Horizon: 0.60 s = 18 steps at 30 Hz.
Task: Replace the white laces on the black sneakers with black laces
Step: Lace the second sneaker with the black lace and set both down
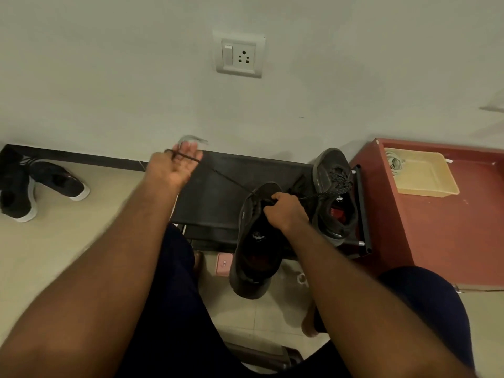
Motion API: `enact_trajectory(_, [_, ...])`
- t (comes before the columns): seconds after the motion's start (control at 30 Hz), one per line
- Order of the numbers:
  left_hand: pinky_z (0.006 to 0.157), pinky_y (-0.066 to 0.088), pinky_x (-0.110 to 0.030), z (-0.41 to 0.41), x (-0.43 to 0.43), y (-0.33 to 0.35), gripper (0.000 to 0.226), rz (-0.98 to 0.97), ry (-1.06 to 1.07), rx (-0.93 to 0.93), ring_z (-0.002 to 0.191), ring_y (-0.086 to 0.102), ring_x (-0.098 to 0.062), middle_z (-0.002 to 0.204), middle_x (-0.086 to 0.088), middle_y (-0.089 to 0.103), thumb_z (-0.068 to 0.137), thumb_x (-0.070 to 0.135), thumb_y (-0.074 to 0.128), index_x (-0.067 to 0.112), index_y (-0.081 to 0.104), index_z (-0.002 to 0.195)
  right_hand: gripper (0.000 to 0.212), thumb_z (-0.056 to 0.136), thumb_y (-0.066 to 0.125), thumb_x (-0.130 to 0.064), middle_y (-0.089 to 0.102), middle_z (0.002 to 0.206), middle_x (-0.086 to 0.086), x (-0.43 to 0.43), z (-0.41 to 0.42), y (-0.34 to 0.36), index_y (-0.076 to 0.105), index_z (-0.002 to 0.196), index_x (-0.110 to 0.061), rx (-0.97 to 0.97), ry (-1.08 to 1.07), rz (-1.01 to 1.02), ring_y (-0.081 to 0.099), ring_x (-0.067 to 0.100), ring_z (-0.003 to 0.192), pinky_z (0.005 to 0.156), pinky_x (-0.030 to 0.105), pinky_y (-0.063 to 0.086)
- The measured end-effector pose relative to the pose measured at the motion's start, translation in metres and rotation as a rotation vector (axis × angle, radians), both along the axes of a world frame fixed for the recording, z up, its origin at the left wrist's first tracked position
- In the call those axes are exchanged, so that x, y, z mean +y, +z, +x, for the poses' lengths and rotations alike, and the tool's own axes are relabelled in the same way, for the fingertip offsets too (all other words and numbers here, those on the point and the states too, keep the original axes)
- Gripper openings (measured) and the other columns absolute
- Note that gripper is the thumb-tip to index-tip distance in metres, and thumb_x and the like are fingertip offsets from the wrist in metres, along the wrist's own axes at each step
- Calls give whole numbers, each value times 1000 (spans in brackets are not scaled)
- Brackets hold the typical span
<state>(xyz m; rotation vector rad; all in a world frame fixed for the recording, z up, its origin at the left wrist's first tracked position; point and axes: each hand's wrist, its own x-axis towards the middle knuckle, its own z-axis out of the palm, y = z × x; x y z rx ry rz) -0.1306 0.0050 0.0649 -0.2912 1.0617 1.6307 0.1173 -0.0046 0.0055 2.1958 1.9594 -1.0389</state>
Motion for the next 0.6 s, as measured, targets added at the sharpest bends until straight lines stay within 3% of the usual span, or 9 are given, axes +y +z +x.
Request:
enact_trajectory(0.07, [64, 53, -24, -12, -1, 17, 34, 57, -62, -13, 44, 41, -9, 54, 2, 46, 104, 9, 27, 9, 53, 83, 56, 91, 58, -37, 47, 142, 9, 6, -1, -2, 48, 146, -27, 13, -16, -24, 57, 33, 118, 98, 41, 51])
enact_trajectory(0.13, [43, 34, -18, -13, -5, 26, 30, 20, -340, 243, 36, 25, -6, 46, 7, 33, 103, 11, 30, 12, 51, 81, 55, 93, 58, -36, 44, 143, 10, 8, -2, -5, 47, 146, -27, 2, -18, -32, 57, 34, 118, 98, 41, 50])
enact_trajectory(0.2, [42, 31, -21, -9, -11, 22, 26, -122, -725, 714, 41, 30, -7, 50, 6, 37, 103, 18, 38, 12, 55, 83, 53, 95, 58, -36, 41, 142, 12, 8, -4, -10, 46, 146, -26, -17, -16, -29, 57, 35, 116, 96, 42, 51])
enact_trajectory(0.27, [53, 40, -27, -5, -18, 7, 26, -237, -1115, 1209, 56, 46, -13, 64, -1, 53, 101, 25, 49, 9, 61, 84, 49, 97, 58, -34, 39, 141, 13, 8, -6, -15, 47, 144, -24, -35, -10, -19, 57, 36, 114, 94, 43, 51])
enact_trajectory(0.33, [64, 42, -30, -1, -24, -10, 37, -224, -1459, 1511, 66, 52, -18, 72, -6, 57, 97, 40, 56, 9, 63, 78, 46, 98, 57, -32, 37, 142, 13, 8, -8, -18, 48, 142, -22, -51, 2, 2, 57, 37, 113, 92, 42, 51])
enact_trajectory(0.43, [71, 43, -31, 10, -31, -26, 47, -231, -1881, 1549, 68, 54, -17, 72, -2, 60, 91, 58, 56, 16, 61, 70, 46, 98, 58, -31, 42, 142, 14, 10, -9, -21, 50, 141, -19, -53, 30, 23, 56, 37, 117, 93, 41, 49])
enact_trajectory(0.5, [82, 44, -34, 19, -35, -33, 39, -247, -2072, 1504, 75, 58, -12, 75, 1, 68, 94, 53, 55, 21, 65, 74, 46, 96, 60, -31, 52, 138, 14, 12, -8, -23, 53, 139, -16, -32, 40, 29, 57, 37, 117, 95, 40, 50])
enact_trajectory(0.57, [78, 44, -34, 23, -35, -38, 33, -199, -1992, 1526, 72, 57, -13, 74, 0, 65, 98, 43, 53, 22, 67, 77, 45, 94, 61, -30, 56, 135, 15, 13, -8, -24, 56, 136, -14, -14, 36, 37, 58, 36, 118, 97, 39, 50])
enact_trajectory(0.6, [72, 43, -32, 23, -33, -38, 34, -169, -1811, 1539, 69, 55, -15, 72, -1, 62, 100, 40, 51, 20, 68, 78, 46, 94, 62, -30, 56, 136, 15, 13, -7, -25, 56, 136, -13, -6, 32, 36, 57, 36, 119, 99, 39, 49])
